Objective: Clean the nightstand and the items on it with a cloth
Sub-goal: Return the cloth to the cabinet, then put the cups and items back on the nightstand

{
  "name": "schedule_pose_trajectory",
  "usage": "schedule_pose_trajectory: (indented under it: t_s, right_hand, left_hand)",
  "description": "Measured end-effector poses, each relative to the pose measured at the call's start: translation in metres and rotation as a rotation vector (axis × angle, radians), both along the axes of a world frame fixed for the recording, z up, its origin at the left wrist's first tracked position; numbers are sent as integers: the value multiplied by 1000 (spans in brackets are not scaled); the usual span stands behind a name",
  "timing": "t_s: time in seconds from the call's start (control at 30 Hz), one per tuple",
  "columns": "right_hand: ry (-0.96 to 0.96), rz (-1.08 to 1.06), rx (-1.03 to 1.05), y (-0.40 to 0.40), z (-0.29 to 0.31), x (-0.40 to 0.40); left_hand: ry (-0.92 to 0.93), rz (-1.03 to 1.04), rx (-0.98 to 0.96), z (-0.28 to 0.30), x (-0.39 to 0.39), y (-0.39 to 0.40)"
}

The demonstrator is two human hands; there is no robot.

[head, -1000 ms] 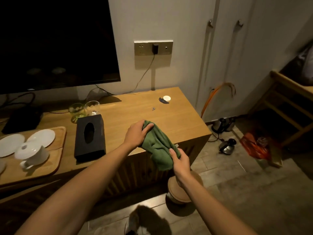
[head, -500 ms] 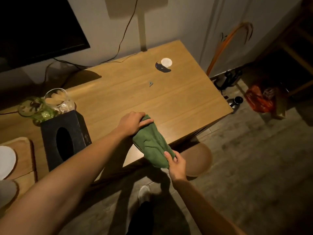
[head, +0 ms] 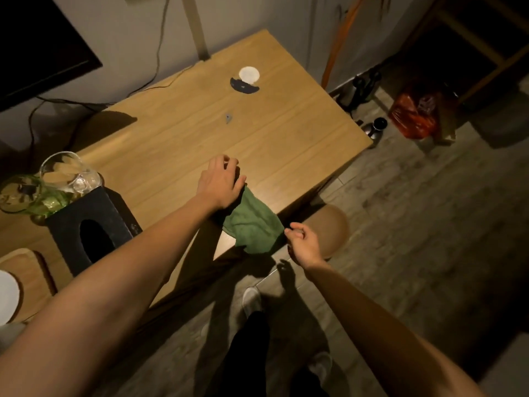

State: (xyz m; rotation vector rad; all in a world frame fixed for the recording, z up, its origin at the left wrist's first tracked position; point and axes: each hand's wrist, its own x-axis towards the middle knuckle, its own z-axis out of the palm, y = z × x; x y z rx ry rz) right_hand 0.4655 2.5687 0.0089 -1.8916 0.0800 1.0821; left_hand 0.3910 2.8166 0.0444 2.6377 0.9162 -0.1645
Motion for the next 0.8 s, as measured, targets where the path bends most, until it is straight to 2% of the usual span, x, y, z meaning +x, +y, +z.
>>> schedule_pose_trajectory:
  t_s: [0.2, 0.27, 0.37, 0.63, 0.8]
  right_hand:
    - [-330, 87, -108, -68, 50, 40]
    - [-475, 98, -170, -108, 64, 52]
    - [-581, 23, -278, -180, 84, 59]
    - [-740, -322, -464, -442, 139, 18]
    - [-755, -512, -534, -622, 176, -53]
  left_hand:
    - [39, -302, 49, 35, 37, -49]
    - [16, -409, 56, 48, 55, -79]
    - [-18, -559, 75, 67, 79, -135]
    - [-122, -880, 200, 127, 125, -339]
    - [-204, -1109, 176, 156, 121, -528]
